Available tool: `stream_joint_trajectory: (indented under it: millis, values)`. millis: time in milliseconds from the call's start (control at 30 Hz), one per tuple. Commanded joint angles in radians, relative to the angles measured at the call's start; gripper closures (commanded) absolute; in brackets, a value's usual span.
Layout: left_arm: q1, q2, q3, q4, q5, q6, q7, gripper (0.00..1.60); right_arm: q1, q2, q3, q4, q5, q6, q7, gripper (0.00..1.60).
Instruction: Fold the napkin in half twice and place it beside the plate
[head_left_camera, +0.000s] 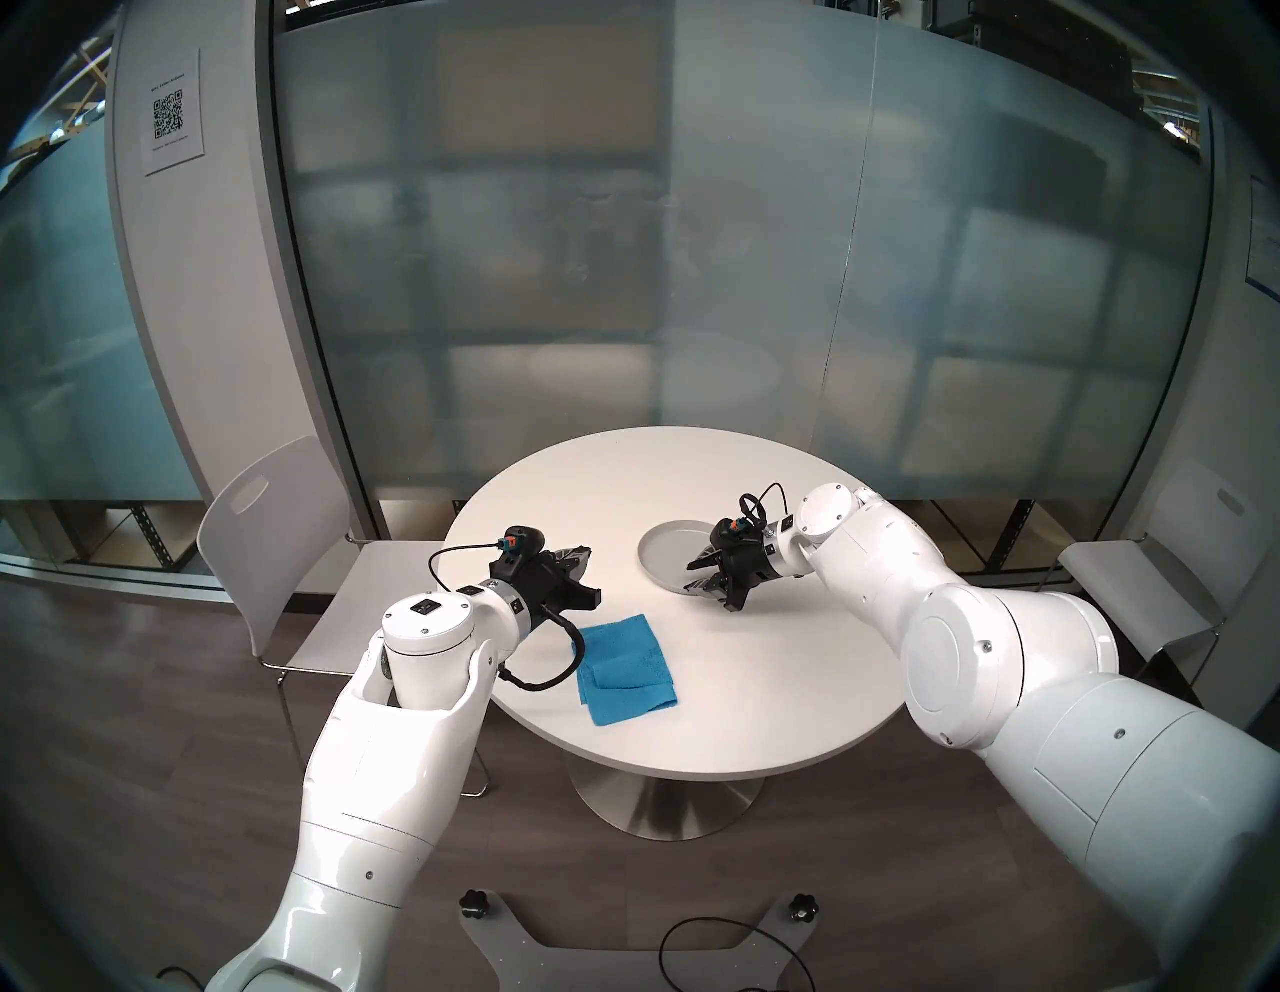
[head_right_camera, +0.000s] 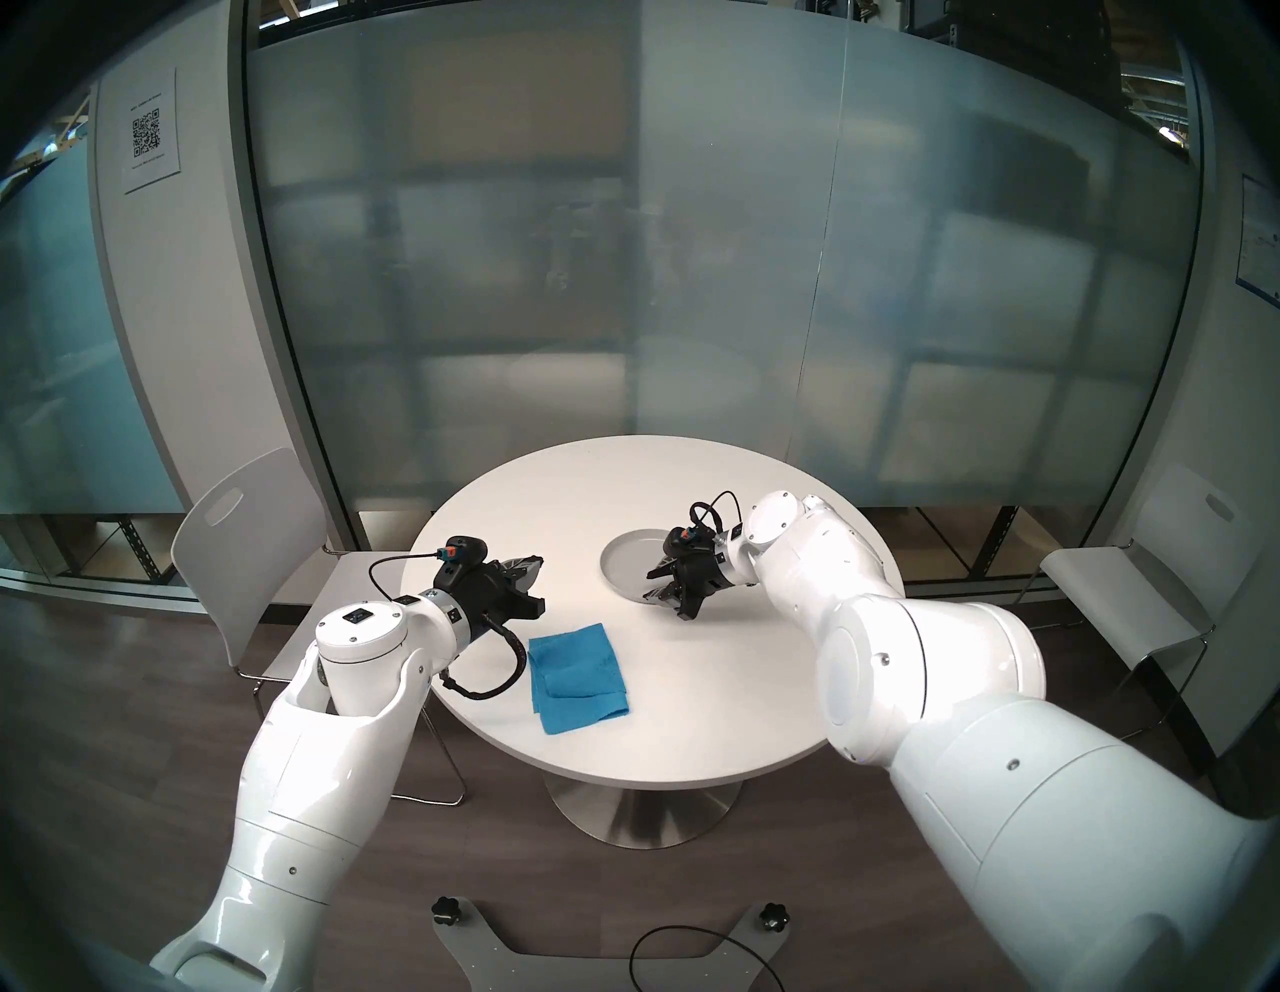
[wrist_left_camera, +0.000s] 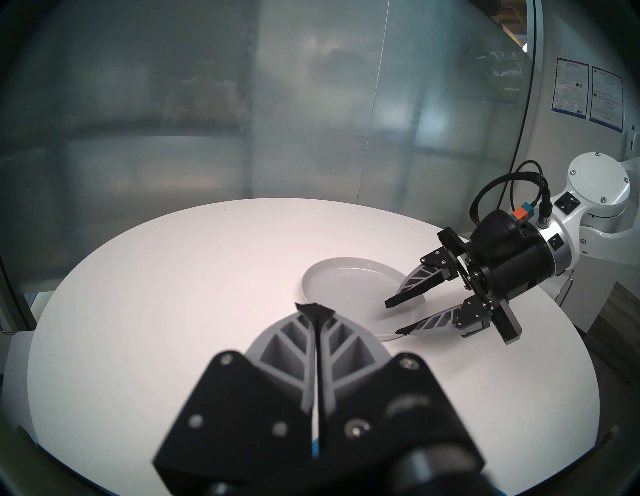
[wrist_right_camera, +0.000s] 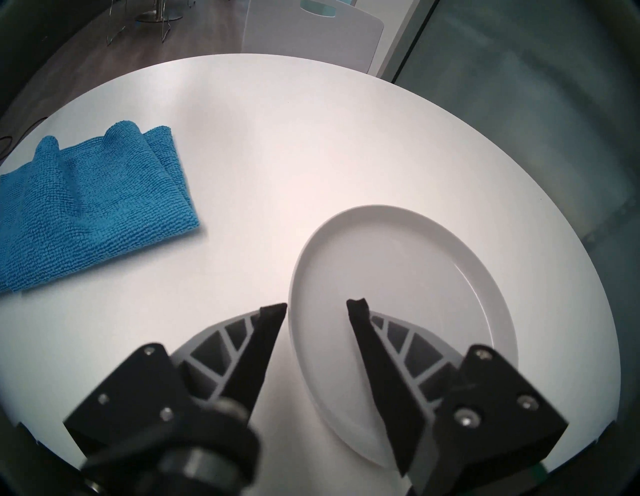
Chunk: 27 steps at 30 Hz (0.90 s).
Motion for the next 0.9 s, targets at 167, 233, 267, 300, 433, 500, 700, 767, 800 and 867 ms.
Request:
stream_joint_trajectory:
  millis: [167,233,267,300,433,500,700,767,800,867]
  values:
    - [-0.005,0.004,-0.001,-0.030,0.005,-0.002,0.000,1.29,0.060,-0.013,-0.014,0.010,-0.028,0.003,-0.058,0.70]
    - [-0.005,0.004,-0.001,-0.031,0.004,-0.002,-0.001,1.29,0.061,-0.014,-0.014,0.012,-0.031,0.003,-0.062,0.70]
    - [-0.005,0.004,-0.001,-0.031,0.004,-0.003,-0.001,1.29,0.061,-0.014,-0.015,0.013,-0.034,0.003,-0.065,0.70]
    - [-0.004,0.004,-0.001,-0.032,0.004,-0.003,-0.001,1.29,0.062,-0.014,-0.016,0.014,-0.037,0.003,-0.069,0.70]
    - [-0.004,0.003,-0.002,-0.036,0.004,-0.002,0.000,1.29,0.062,-0.014,-0.030,0.016,-0.059,-0.001,-0.084,0.73]
    - [-0.004,0.003,-0.003,-0.037,0.004,-0.002,0.001,1.28,0.065,-0.014,-0.031,0.022,-0.065,0.000,-0.084,0.80]
    - [-0.005,0.003,-0.002,-0.039,0.004,0.000,0.002,1.29,0.064,-0.016,-0.035,0.030,-0.082,-0.004,-0.103,0.80]
    - [-0.006,0.003,-0.002,-0.040,0.004,0.000,0.003,1.29,0.064,-0.017,-0.035,0.031,-0.086,-0.003,-0.109,0.80]
    - [-0.006,0.003,-0.001,-0.040,0.005,0.001,0.003,1.29,0.064,-0.017,-0.035,0.032,-0.088,-0.002,-0.110,0.78]
    - [-0.006,0.003,-0.001,-0.040,0.005,0.000,0.005,1.28,0.065,-0.018,-0.035,0.035,-0.093,-0.001,-0.115,0.77]
